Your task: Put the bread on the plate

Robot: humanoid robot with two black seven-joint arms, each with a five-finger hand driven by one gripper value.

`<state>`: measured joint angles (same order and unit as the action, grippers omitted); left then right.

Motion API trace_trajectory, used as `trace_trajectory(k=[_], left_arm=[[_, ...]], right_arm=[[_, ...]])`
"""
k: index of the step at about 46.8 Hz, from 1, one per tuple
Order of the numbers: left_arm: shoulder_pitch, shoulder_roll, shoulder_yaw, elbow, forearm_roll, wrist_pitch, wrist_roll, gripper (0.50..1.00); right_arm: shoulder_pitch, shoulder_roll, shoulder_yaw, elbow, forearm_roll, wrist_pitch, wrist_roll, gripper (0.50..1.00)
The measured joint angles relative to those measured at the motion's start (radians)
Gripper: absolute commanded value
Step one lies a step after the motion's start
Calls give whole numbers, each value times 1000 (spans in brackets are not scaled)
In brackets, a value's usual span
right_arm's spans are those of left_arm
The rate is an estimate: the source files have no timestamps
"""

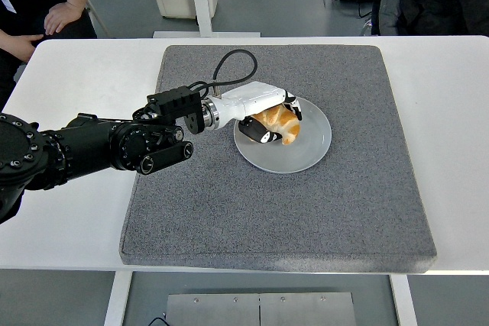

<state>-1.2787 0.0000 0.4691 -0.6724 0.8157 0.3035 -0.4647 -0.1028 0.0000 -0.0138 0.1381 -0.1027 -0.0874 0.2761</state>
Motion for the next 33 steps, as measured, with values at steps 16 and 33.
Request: trace_trajectory(k=[16,33], left_arm=[[7,0,-1,1,-1,2,-3,500],[19,0,-3,1,-4,3,-2,500]], right_arm=[[0,0,0,0,-1,0,0,1000],[0,0,0,0,0,0,0,1000]])
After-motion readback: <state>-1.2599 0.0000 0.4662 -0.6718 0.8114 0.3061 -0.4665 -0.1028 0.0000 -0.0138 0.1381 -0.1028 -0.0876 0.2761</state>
